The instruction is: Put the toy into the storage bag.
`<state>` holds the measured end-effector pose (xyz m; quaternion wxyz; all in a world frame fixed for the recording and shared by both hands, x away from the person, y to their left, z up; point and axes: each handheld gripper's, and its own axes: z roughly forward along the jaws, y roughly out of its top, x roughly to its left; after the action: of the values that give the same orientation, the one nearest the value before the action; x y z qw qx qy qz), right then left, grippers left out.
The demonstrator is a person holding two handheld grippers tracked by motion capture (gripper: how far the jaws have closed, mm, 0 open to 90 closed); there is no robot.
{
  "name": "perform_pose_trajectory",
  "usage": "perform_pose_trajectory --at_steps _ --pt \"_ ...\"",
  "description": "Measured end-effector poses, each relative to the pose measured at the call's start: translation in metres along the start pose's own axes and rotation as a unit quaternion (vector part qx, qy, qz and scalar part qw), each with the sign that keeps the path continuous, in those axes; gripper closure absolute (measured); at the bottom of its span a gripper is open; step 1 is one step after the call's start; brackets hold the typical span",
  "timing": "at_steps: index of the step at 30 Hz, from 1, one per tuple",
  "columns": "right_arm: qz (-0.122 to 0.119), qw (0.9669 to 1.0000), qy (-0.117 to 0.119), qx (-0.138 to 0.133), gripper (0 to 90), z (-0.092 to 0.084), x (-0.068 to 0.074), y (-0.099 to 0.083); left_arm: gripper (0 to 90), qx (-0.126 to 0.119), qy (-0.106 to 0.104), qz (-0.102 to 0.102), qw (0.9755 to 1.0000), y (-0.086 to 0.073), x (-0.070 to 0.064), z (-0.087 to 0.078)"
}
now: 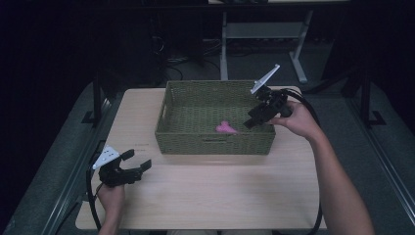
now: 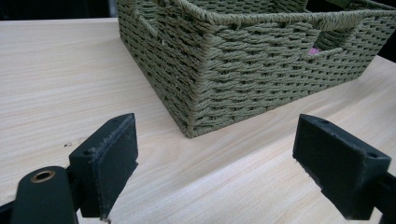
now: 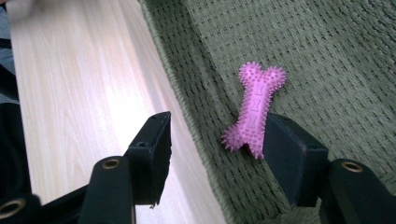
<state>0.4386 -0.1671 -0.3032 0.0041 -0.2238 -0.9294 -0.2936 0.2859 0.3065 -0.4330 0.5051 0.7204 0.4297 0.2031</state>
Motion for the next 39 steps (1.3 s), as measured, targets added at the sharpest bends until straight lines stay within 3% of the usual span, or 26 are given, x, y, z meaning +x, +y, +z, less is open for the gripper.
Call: perform_pose_trajectory --at_steps 18,31,39 --pt "0.012 0.9999 -0.002 -0.008 36.9 -0.008 0.012 -0.029 13.6 0.002 -0.001 0.002 1.0000 0.000 -0.001 0.000" --pt "0.013 0.9994 -0.007 -0.032 34.3 -0.016 0.026 -0.053 13.6 0.002 0.000 0.002 1.0000 0.000 -0.002 0.000" --pt "0.028 0.9988 -0.005 -0.040 29.2 -0.015 0.034 -0.070 13.6 0.003 0.000 0.003 1.0000 0.000 -0.002 0.001"
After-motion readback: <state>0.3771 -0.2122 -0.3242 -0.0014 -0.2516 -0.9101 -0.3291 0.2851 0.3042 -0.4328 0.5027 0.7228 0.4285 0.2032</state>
